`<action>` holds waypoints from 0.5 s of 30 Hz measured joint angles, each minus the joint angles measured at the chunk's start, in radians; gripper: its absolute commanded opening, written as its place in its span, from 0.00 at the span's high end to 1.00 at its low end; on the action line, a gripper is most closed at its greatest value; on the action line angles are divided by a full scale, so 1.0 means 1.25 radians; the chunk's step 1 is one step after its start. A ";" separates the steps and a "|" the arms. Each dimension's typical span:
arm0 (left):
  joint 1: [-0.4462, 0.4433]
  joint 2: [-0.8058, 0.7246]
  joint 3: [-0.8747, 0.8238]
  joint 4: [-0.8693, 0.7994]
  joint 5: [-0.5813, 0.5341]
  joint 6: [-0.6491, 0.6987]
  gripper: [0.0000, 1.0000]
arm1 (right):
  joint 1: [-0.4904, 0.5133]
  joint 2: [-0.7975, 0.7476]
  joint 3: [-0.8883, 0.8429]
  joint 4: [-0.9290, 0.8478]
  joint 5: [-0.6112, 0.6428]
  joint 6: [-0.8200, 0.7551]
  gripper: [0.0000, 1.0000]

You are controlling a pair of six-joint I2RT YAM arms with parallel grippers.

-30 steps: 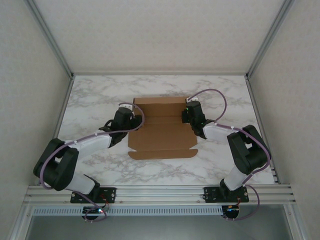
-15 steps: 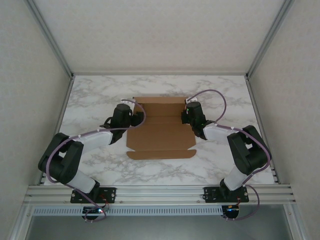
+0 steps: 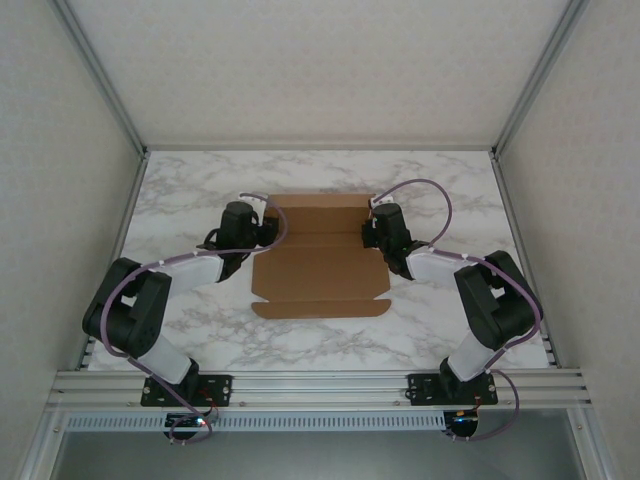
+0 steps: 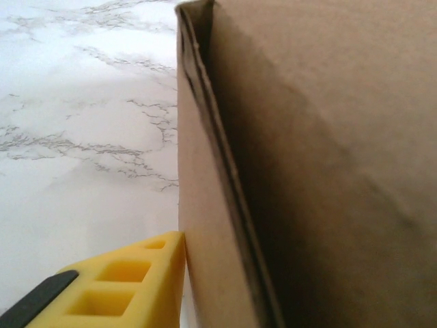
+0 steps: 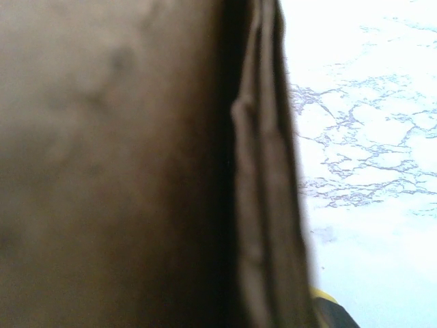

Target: Fold the paper box

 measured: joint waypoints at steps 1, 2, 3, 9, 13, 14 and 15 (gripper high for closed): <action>0.000 0.002 -0.001 0.004 0.000 0.000 0.65 | 0.000 0.000 0.000 0.000 0.000 0.000 1.00; 0.000 0.004 -0.001 0.008 0.000 -0.001 0.61 | 0.000 0.000 0.000 0.000 0.000 0.000 1.00; 0.000 0.009 -0.001 0.012 0.000 -0.003 0.58 | 0.000 0.000 0.000 0.000 0.000 0.000 1.00; 0.000 0.024 -0.024 0.050 -0.012 -0.029 0.59 | 0.000 0.000 0.000 0.001 0.000 0.001 1.00; -0.001 0.020 -0.067 0.109 -0.034 -0.056 0.64 | 0.002 0.000 -0.001 0.004 -0.003 0.001 1.00; -0.002 0.018 -0.074 0.118 -0.037 -0.061 0.64 | 0.002 0.000 -0.001 0.004 -0.006 0.001 1.00; -0.002 0.016 -0.080 0.127 -0.041 -0.065 0.63 | 0.004 0.000 -0.001 0.004 -0.007 0.001 1.00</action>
